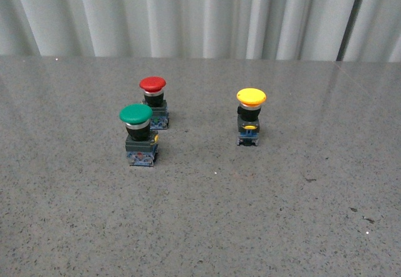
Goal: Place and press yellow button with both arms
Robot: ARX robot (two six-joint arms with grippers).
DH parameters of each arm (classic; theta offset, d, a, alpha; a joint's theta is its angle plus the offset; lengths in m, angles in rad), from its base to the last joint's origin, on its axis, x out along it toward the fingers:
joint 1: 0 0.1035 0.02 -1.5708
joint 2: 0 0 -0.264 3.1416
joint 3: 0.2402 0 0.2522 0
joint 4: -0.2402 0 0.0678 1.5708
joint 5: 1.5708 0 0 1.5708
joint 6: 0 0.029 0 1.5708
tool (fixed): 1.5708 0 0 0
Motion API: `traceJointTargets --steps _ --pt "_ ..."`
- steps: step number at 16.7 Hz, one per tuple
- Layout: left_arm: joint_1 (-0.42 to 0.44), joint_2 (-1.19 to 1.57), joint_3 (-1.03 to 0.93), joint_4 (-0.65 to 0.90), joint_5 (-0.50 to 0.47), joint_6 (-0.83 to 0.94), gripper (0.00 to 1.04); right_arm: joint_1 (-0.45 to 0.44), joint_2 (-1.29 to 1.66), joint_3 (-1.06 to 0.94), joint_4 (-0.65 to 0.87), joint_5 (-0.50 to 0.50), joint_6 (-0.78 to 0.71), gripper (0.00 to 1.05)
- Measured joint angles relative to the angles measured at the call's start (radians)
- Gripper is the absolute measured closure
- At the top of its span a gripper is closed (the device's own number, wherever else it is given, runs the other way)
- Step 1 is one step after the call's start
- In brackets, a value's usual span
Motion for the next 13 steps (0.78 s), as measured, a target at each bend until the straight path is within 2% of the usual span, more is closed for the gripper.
traceJointTargets --steps 2,3,13 --pt "0.0 -0.082 -0.019 -0.061 0.0 0.0 1.03 0.0 0.0 0.0 0.0 0.0 0.0 0.07" --pt "0.0 -0.094 -0.048 -0.014 0.0 0.0 1.03 0.0 0.0 0.0 0.0 0.0 0.0 0.07" --pt "0.0 -0.335 -0.048 -0.262 0.0 0.0 1.03 0.0 0.0 0.0 0.0 0.0 0.0 0.07"
